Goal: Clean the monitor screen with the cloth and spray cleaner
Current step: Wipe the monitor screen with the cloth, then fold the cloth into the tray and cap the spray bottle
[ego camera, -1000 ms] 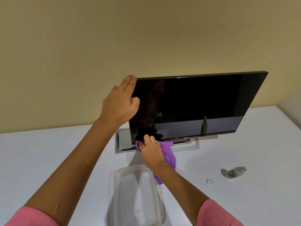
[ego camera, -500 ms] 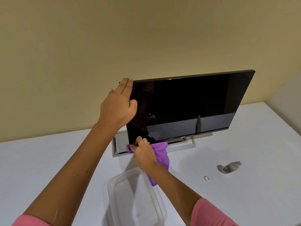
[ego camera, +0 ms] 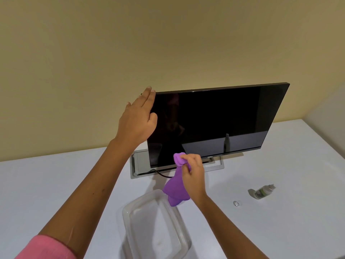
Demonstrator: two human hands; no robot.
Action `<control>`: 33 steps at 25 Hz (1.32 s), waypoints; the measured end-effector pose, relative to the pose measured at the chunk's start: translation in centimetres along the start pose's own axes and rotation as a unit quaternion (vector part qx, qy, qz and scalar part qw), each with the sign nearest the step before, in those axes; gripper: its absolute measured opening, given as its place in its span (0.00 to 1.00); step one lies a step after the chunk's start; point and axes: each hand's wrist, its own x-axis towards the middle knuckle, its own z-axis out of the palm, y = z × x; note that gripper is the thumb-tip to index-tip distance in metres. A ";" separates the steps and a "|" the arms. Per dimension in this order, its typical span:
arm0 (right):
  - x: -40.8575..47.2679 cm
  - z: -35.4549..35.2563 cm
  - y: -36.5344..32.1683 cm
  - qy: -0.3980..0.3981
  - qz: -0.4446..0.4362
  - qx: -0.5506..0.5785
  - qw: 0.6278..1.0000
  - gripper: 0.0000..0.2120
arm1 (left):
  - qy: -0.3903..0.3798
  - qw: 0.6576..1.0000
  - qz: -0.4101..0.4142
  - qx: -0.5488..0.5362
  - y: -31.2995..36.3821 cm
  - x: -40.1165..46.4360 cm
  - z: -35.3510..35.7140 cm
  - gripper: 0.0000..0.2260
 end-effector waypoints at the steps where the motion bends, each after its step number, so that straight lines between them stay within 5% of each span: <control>1: 0.0 -0.8 -0.4 0.006 0.016 0.006 1.000 0.14 | 0.005 1.000 0.000 -0.004 0.0 -0.5 0.1 0.28; 7: 1.2 -4.5 -3.9 -0.050 0.129 0.101 0.985 0.05 | 0.043 0.986 -0.068 -0.145 -0.7 -7.2 2.6 0.27; 10: 1.7 -6.0 -6.1 -0.111 0.197 0.232 0.946 0.10 | -0.018 0.926 -0.205 -0.315 -0.8 -10.7 4.4 0.26; 13: 1.7 -7.3 -7.7 -0.194 0.211 0.406 0.868 0.17 | -0.145 0.802 -0.323 -0.481 -0.4 -12.9 5.7 0.28; 17: 0.9 -7.8 -8.8 -0.231 0.245 0.528 0.780 0.19 | -0.209 0.547 -0.393 -0.709 -1.2 -15.4 6.2 0.26; 18: 0.6 -7.9 -8.7 -0.227 0.261 0.551 0.760 0.17 | -0.216 0.499 -0.389 -0.743 -1.1 -16.2 6.1 0.25; 19: 0.3 -8.0 -8.6 -0.220 0.279 0.568 0.742 0.15 | -0.224 0.485 -0.371 -0.759 -1.2 -16.9 6.0 0.24; 23: -1.4 -8.4 -6.7 -0.194 0.354 0.478 0.780 0.10 | -0.191 0.582 -0.319 -0.723 -1.7 -17.7 5.4 0.23; 27: -3.3 -8.3 -4.7 -0.253 0.391 0.355 0.811 0.20 | -0.134 0.631 -0.337 -0.685 -2.1 -16.9 3.9 0.16; 31: -3.6 -8.8 -3.6 -0.305 0.363 0.272 0.837 0.32 | -0.152 0.741 -0.337 -0.560 -2.8 -16.9 3.4 0.15; 33: -3.7 -8.8 -3.6 -0.287 0.363 0.271 0.844 0.34 | -0.163 0.749 -0.345 -0.542 -3.5 -17.1 3.4 0.16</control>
